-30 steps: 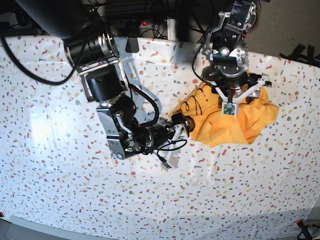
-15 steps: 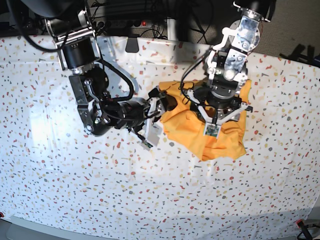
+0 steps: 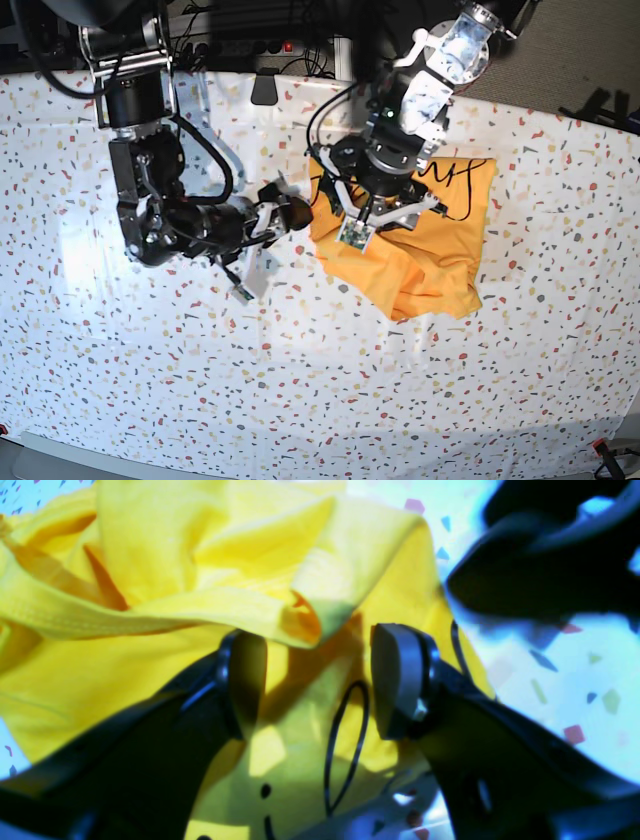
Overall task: Fold the T-shirt properly
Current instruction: 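Tuck the loose flap under the bundle with the right gripper, then press the folded bundle flat with both grippers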
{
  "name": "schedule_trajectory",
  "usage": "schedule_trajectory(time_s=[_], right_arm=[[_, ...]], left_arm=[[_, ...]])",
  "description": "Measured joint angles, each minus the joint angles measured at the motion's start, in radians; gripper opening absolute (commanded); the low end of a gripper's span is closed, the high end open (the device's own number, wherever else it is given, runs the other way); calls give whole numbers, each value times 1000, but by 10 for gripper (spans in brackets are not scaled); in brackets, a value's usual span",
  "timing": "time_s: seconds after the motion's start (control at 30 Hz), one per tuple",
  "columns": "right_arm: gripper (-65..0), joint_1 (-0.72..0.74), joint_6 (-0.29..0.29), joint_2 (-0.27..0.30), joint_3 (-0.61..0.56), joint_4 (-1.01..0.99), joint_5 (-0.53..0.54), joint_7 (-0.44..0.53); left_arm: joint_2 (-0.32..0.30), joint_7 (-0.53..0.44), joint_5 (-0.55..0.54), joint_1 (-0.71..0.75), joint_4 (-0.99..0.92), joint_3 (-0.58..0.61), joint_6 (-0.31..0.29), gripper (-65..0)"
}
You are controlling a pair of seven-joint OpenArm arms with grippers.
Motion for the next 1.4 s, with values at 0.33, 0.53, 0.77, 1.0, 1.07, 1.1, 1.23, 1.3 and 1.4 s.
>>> schedule_trajectory(time_s=[0.33,0.53,0.77,1.0,1.07,1.1,1.23,1.3,1.4], right_arm=[[-235,5,3,47,87,26,162,-21],[-235,34,3,-1,85,116,204,-35],[-235,34,3,-59,85,145,239,-52],[-235,37,3,-105,87,145,235,-67],[-235,36,3,-105,86,145,234,-73],[-235,37,3,-105,86,145,233,-78],[-235,37,3,-98,88,145,233,-85],[-235,37,3,-97,88,145,233,-85],[-235,37,2,-100,87,147,233,-92]], left_arm=[[53,127,165,-123,0,1,4,-313],[50,52,93,-198,0,1,8,-313],[50,184,217,-195,0,2,-1,-313],[24,280,572,-197,0,0,211,-313],[3,267,481,-192,0,-1,249,-313],[-14,207,392,-183,0,0,269,-313],[-89,-91,143,-144,-44,3,270,-313],[-81,-176,83,-155,-133,0,282,-313],[-29,-332,-20,-191,-317,-1,280,-313]])
